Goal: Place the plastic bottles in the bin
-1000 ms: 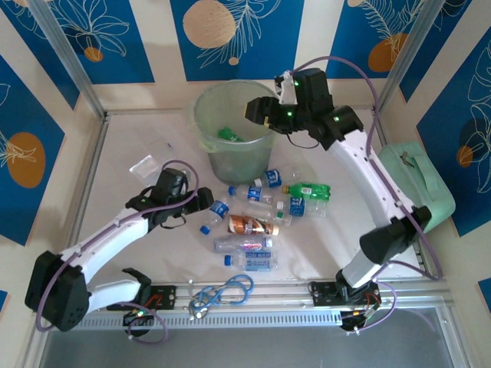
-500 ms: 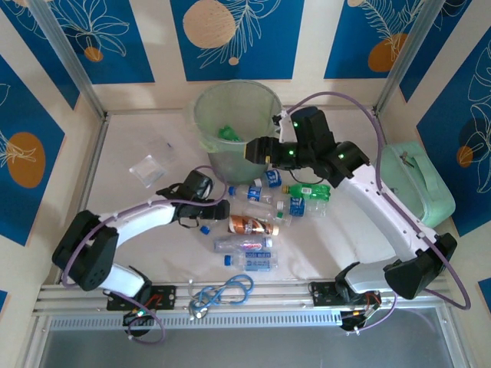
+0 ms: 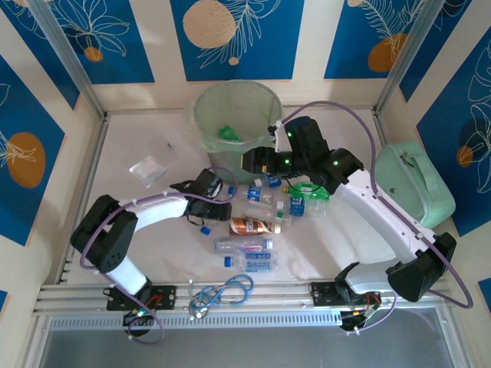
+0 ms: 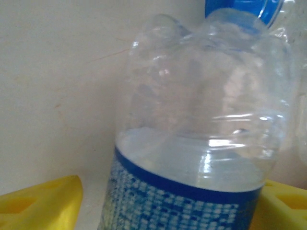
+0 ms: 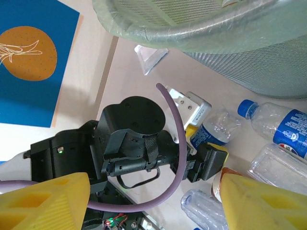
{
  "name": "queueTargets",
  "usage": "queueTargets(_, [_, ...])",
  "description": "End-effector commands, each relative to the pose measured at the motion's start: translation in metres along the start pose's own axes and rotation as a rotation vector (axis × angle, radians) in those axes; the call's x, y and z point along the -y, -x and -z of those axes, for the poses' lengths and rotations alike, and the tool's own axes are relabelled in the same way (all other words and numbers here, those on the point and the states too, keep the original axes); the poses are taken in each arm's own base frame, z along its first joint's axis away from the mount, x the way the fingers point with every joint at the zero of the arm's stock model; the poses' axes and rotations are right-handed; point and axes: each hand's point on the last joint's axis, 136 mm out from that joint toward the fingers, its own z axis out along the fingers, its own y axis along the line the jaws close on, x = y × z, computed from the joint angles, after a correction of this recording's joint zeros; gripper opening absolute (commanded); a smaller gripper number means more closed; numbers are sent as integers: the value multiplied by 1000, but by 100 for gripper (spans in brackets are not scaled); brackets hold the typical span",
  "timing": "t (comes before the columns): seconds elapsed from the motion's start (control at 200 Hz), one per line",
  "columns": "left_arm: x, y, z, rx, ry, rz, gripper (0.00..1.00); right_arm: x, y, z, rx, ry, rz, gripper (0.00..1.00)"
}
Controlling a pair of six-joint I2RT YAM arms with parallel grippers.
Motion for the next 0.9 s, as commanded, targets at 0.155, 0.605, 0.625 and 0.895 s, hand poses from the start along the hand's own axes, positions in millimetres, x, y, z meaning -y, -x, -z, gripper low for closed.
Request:
queueTargets(0.155, [5, -2, 3, -17, 3, -36, 67, 2, 1, 10, 38, 3, -12, 72])
queueTargets(0.605, [60, 41, 128, 257, -307, -50, 65, 11, 8, 19, 57, 59, -85, 72])
queueTargets(0.625, [67, 43, 137, 277, -343, -66, 66, 9, 9, 19, 52, 72, -83, 72])
queueTargets(0.895, [118, 50, 219, 383, -646, -247, 66, -15, 7, 16, 0, 148, -16, 76])
